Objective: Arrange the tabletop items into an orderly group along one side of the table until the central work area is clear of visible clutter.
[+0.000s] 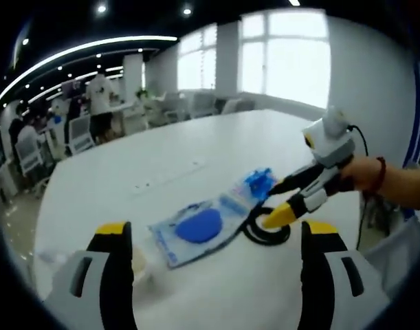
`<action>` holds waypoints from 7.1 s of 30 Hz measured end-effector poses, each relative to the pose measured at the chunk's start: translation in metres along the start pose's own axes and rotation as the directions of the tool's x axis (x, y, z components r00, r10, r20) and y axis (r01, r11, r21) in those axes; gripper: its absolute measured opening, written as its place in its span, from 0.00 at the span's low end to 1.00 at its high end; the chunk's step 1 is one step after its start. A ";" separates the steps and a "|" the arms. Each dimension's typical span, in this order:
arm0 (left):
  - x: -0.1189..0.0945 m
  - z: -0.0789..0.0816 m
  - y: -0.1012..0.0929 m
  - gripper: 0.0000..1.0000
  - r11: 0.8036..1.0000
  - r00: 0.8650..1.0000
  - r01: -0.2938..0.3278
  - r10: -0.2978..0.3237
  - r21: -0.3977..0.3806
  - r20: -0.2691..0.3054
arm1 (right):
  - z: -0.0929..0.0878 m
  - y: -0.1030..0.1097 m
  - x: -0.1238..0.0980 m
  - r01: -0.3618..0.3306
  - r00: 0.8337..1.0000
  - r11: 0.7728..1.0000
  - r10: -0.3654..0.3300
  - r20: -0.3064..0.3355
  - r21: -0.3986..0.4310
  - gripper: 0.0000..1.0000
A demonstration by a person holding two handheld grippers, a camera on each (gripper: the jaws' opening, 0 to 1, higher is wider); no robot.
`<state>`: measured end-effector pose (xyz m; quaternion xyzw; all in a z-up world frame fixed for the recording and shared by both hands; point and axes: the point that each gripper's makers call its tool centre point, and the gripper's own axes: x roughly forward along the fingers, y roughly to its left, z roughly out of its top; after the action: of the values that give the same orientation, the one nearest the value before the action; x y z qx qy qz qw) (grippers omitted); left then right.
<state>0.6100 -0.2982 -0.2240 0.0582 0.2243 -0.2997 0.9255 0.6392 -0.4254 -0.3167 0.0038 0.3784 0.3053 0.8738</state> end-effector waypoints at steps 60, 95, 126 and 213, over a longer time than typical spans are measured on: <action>-0.062 -0.040 0.003 0.99 0.994 0.999 -0.053 0.052 -0.097 -0.016 | -0.052 -0.020 0.037 0.208 0.973 0.978 -0.208 -0.098 -0.010 0.06; -0.064 -0.039 0.001 0.99 0.996 0.999 -0.034 0.034 -0.087 -0.004 | -0.031 -0.012 -0.030 0.244 0.970 0.970 -0.244 0.004 -0.010 0.02; -0.067 -0.045 -0.002 0.99 0.997 0.999 -0.033 0.031 -0.073 -0.029 | -0.036 -0.011 -0.036 0.274 0.956 0.933 -0.291 -0.040 -0.235 0.02; 0.048 -0.089 0.044 0.59 0.911 0.967 -0.240 0.253 -0.337 -0.006 | -0.002 -0.031 0.029 0.175 0.981 0.980 -0.165 0.100 -0.097 0.44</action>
<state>0.6366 -0.2659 -0.3261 -0.0776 0.2452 -0.1390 0.9563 0.6697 -0.4357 -0.3452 -0.0607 0.3203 0.2484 0.9121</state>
